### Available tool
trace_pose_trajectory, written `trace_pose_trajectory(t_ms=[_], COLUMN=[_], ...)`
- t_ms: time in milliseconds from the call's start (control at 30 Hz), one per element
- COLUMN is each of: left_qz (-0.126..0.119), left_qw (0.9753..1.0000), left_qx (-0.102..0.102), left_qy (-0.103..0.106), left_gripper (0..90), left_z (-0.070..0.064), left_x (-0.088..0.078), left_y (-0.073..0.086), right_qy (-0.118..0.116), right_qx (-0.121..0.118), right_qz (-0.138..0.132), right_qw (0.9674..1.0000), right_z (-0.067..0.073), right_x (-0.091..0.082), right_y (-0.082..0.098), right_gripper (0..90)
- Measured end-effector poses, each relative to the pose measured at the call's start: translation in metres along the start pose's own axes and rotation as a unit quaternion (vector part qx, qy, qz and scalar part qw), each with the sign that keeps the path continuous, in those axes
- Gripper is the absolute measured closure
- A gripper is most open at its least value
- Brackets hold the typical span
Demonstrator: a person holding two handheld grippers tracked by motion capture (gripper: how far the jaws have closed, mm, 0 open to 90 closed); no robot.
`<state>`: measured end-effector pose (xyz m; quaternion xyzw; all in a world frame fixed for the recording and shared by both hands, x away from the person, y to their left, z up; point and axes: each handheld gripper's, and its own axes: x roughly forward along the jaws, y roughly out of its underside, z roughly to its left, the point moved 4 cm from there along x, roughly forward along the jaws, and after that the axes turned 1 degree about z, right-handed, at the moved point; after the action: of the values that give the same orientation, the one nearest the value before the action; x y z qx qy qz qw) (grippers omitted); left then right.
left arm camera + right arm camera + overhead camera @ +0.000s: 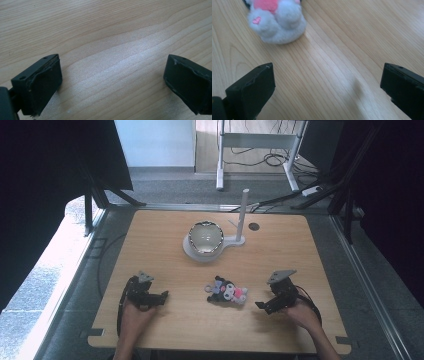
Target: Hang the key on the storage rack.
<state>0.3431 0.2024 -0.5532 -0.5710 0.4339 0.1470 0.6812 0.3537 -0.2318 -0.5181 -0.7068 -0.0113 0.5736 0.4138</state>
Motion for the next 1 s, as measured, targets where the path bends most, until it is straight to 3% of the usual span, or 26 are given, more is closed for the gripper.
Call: trace_pose_trajectory(t_ms=[367,567,700,733,867,900,933,1000], left_qz=[0.0,0.0,0.001,0.001,0.001,0.001,0.001,0.001], left_qw=[1.0,1.0,1.0,1.0,1.0,1.0,1.0,1.0], left_qx=[0.0,0.0,0.001,0.001,0.001,0.001,0.001,0.001], left_qy=[0.0,0.0,0.0,0.0,0.0,0.0,0.0,0.0], left_gripper=[1.6,1.6,1.6,1.6,1.6,1.6,1.6,1.6], left_z=[0.0,0.0,0.0,0.0,0.0,0.0,0.0,0.0], left_x=[0.0,0.0,0.0,0.0,0.0,0.0,0.0,0.0], left_y=[0.0,0.0,0.0,0.0,0.0,0.0,0.0,0.0], right_qy=[-0.019,-0.037,-0.048,-0.048,-0.054,-0.056,-0.056,-0.06], right_qx=[-0.027,-0.052,-0.079,-0.079,-0.105,-0.114,-0.114,-0.126], right_qz=[0.042,0.075,0.106,0.106,0.133,0.146,0.146,0.163], right_qw=[0.9986,0.9951,0.9901,0.9901,0.9841,0.9811,0.9811,0.9767], right_z=[0.01,0.017,0.024,0.024,0.029,0.032,0.032,0.035], right_x=[0.011,0.017,0.024,0.024,0.031,0.035,0.035,0.04], right_y=[-0.022,-0.036,-0.049,-0.049,-0.061,-0.067,-0.067,-0.072], right_gripper=[1.1,1.6,1.9,1.9,4.4,6.3,6.3,9.1])
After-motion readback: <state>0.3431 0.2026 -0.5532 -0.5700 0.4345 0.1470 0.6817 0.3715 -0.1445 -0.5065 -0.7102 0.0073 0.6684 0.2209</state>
